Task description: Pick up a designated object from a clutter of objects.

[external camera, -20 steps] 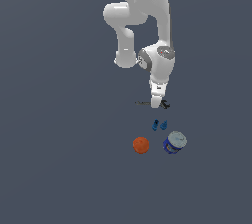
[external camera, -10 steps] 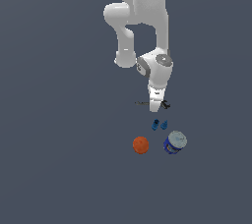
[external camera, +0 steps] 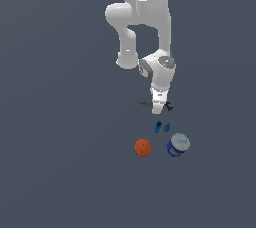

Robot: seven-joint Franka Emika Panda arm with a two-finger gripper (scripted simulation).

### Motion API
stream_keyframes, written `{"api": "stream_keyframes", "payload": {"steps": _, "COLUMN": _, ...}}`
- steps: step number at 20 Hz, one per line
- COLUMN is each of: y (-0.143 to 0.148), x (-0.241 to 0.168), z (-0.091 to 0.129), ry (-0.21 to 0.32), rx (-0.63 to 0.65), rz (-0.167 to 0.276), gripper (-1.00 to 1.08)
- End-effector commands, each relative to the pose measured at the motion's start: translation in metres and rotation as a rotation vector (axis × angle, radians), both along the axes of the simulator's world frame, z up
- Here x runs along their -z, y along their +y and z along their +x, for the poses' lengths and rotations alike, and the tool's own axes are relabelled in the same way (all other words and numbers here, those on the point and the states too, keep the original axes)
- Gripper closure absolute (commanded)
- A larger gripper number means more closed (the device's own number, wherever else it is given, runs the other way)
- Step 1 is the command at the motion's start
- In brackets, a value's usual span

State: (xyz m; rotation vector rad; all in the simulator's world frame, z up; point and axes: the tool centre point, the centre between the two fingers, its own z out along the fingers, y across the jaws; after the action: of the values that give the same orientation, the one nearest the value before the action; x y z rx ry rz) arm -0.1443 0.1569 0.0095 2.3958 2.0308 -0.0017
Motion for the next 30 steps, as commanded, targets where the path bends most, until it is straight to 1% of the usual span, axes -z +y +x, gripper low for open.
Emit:
{"api": "stream_keyframes", "payload": {"steps": 1, "y": -0.002, "x": 0.002, "z": 0.002, "ry": 0.0, "rx": 0.006, "rz": 0.0, "gripper": 1.08}}
{"api": "stream_keyframes", "payload": {"steps": 7, "y": 0.002, "x": -0.001, "z": 0.0, "ry": 0.0, "rx": -0.004, "rz": 0.001, "gripper": 1.08}}
{"api": "stream_keyframes", "payload": {"steps": 15, "y": -0.005, "x": -0.02, "z": 0.008, "ry": 0.0, "rx": -0.004, "rz": 0.0, "gripper": 1.08}}
{"api": "stream_keyframes", "payload": {"steps": 22, "y": -0.017, "x": -0.056, "z": 0.024, "ry": 0.0, "rx": -0.004, "rz": 0.0, "gripper": 1.08}}
{"api": "stream_keyframes", "payload": {"steps": 30, "y": -0.036, "x": -0.115, "z": 0.051, "ry": 0.002, "rx": -0.004, "rz": 0.005, "gripper": 1.08}}
